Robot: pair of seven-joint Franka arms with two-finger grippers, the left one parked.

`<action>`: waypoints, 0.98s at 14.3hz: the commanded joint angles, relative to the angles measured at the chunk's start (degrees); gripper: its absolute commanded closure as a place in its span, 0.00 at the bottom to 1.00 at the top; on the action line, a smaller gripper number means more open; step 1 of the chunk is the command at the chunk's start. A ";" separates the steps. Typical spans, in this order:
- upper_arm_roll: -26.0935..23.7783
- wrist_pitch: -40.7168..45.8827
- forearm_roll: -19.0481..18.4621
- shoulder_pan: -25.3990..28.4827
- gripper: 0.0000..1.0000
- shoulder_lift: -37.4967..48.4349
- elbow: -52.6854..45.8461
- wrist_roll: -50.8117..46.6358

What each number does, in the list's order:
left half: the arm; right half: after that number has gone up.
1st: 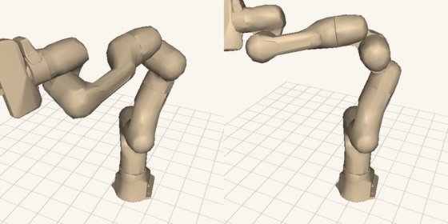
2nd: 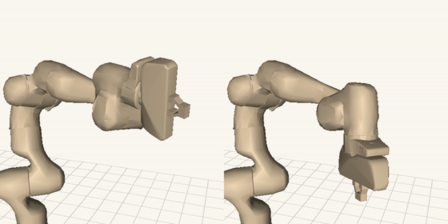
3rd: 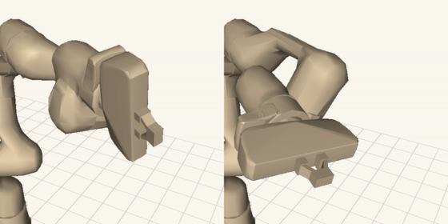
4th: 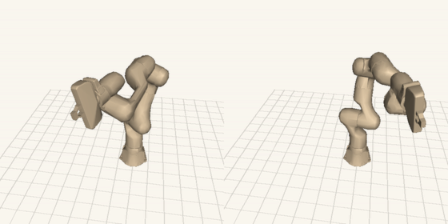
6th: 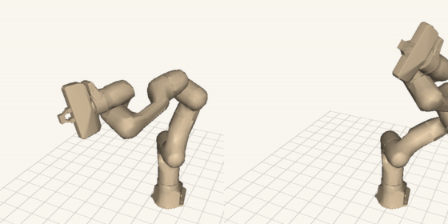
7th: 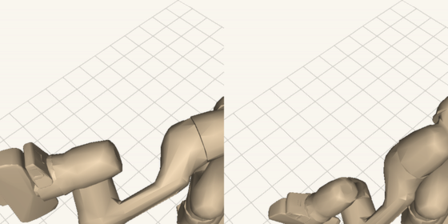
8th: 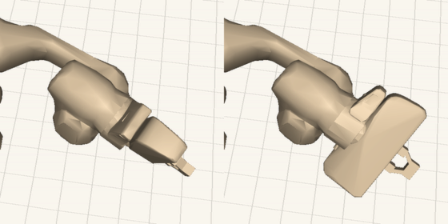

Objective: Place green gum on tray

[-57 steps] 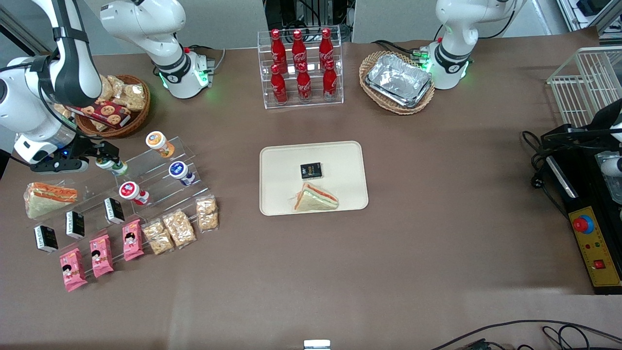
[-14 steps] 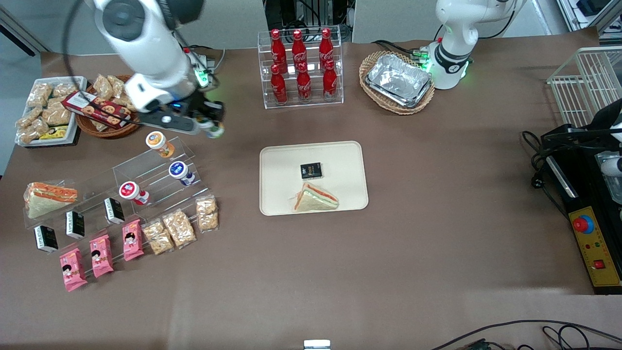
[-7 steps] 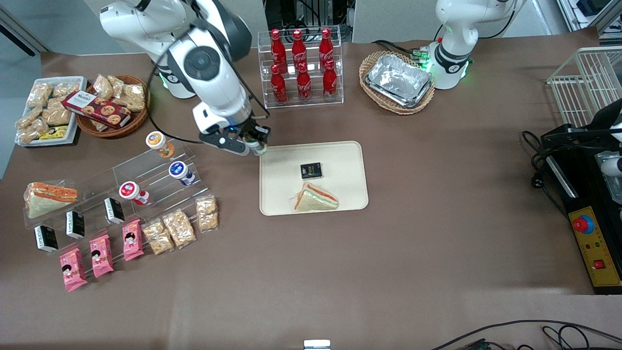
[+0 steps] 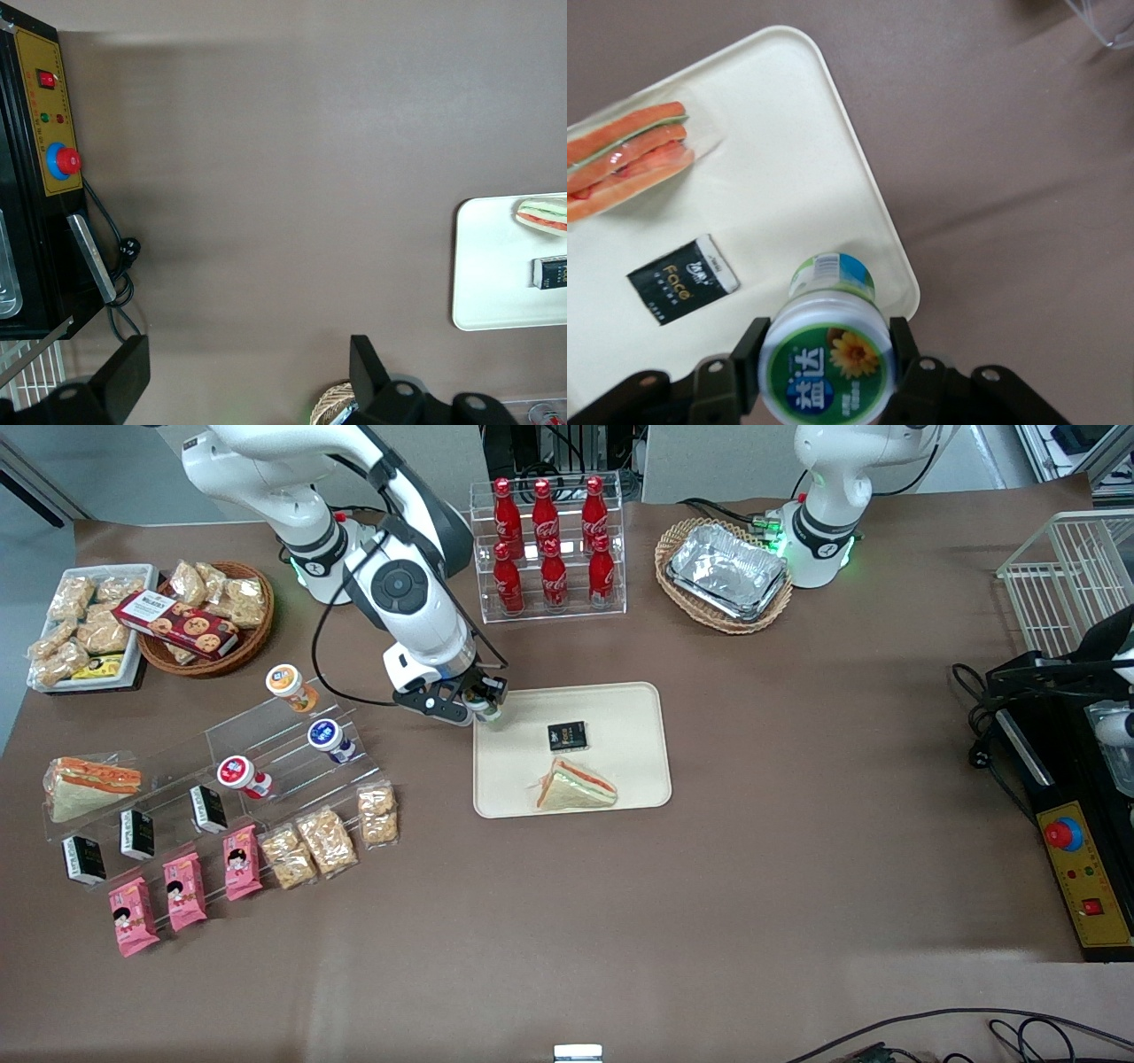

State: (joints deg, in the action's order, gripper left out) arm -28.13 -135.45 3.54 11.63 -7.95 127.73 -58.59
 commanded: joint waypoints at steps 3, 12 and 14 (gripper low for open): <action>-0.17 -5.35 -9.23 1.29 0.93 -4.09 0.50 -8.98; -0.17 -9.74 -10.13 2.43 0.93 -7.61 0.68 -12.86; -0.17 -9.83 -10.13 2.52 0.93 -7.96 0.68 -13.04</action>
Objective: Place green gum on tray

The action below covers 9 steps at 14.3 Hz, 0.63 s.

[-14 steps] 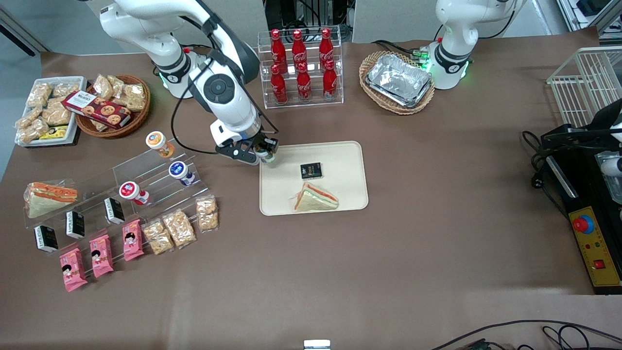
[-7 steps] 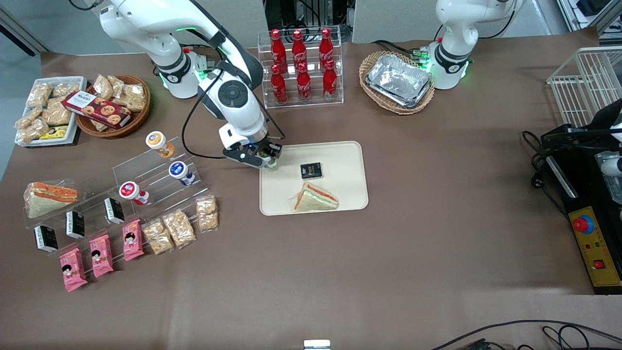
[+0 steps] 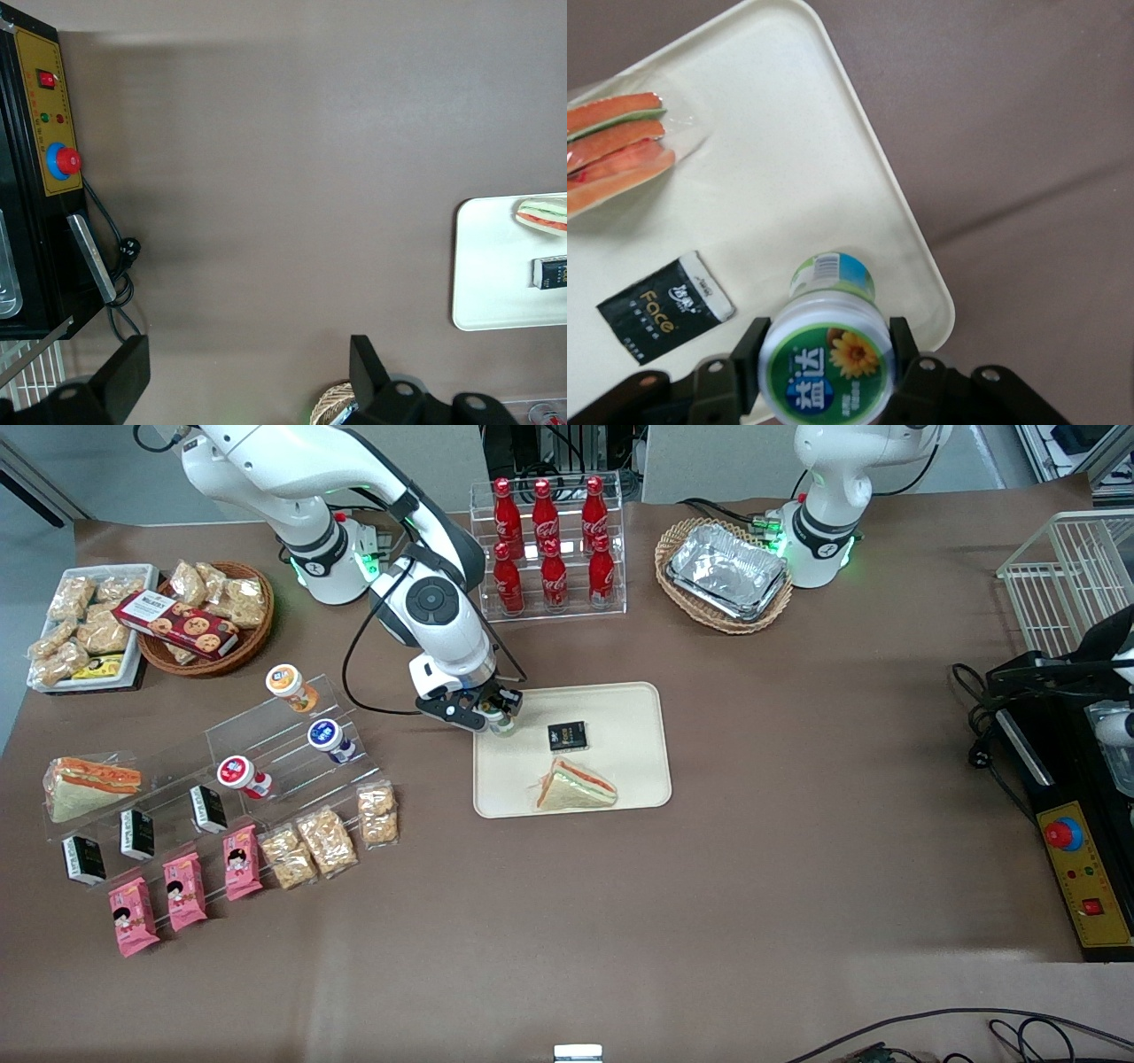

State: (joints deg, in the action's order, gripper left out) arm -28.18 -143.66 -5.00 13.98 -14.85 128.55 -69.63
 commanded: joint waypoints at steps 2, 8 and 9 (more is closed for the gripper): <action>-0.12 -1.98 -1.68 0.43 0.94 -1.50 -0.14 -2.35; -0.03 -3.29 -1.68 1.04 0.94 -2.38 -0.23 -3.41; -0.03 -3.47 -2.20 1.48 0.94 -2.55 -0.23 -3.93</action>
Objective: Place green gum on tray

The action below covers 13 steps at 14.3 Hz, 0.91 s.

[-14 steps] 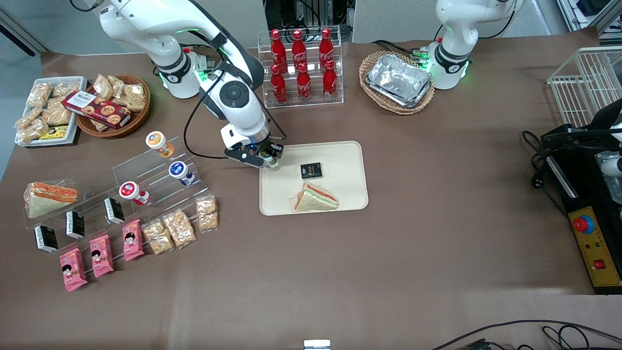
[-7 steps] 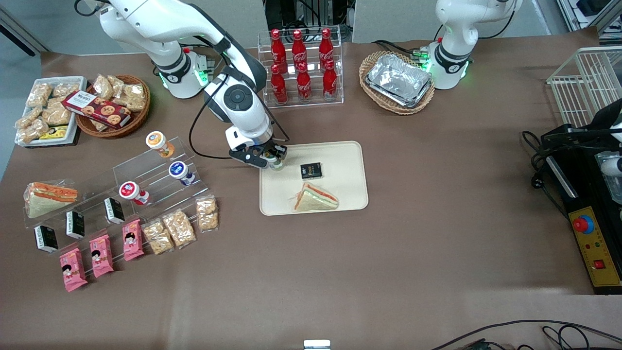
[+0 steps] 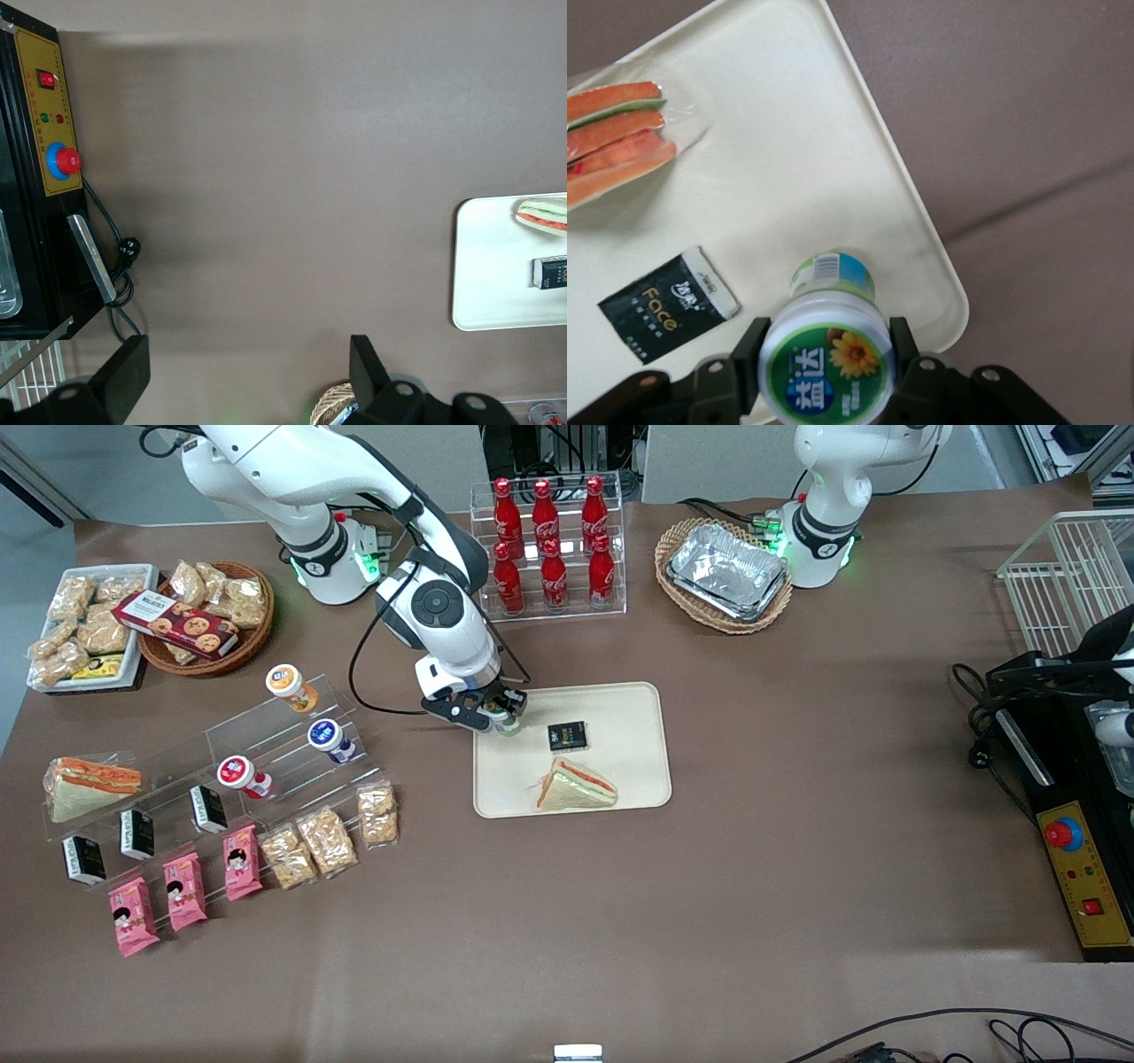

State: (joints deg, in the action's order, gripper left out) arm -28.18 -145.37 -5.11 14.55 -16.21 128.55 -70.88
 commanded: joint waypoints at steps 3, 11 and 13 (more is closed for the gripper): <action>0.05 -2.29 -5.51 0.83 0.94 -2.60 -0.23 -4.96; 0.14 -3.43 -7.54 0.92 0.93 -4.45 -0.23 -7.52; 0.14 -3.43 -7.54 0.92 0.88 -4.54 -0.23 -7.70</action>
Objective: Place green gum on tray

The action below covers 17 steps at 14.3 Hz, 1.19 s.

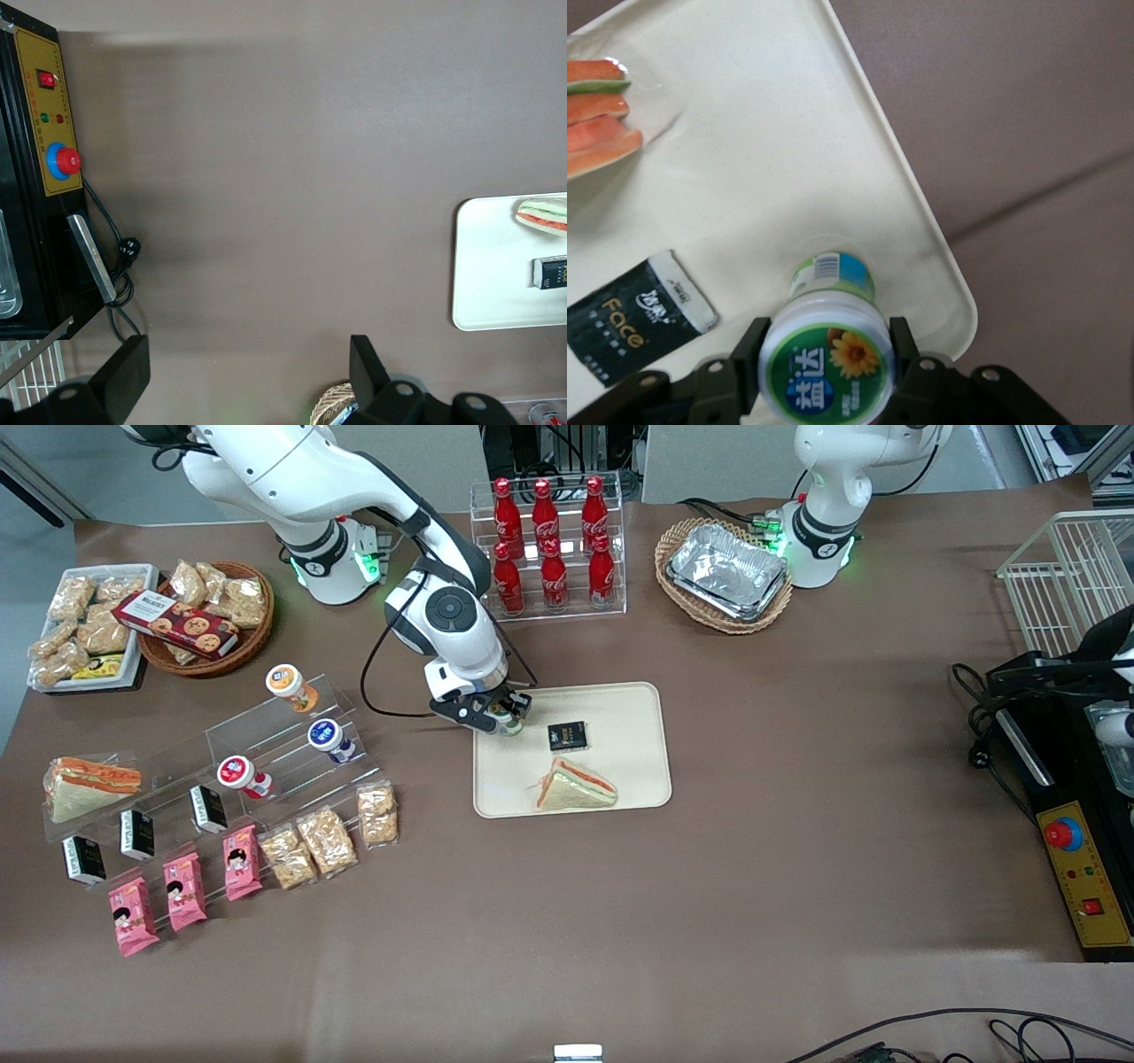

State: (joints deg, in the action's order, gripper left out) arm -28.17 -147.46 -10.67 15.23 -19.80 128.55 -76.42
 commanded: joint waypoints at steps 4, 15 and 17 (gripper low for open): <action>0.14 -1.34 -1.99 0.24 0.73 -1.20 -0.32 -3.03; 0.14 -1.34 -2.34 0.15 0.01 -1.38 -0.41 -3.21; 0.14 -1.34 -2.34 0.15 0.01 -1.47 -0.41 -3.30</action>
State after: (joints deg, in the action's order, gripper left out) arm -28.16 -147.73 -11.12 15.23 -20.39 128.53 -77.74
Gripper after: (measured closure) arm 0.013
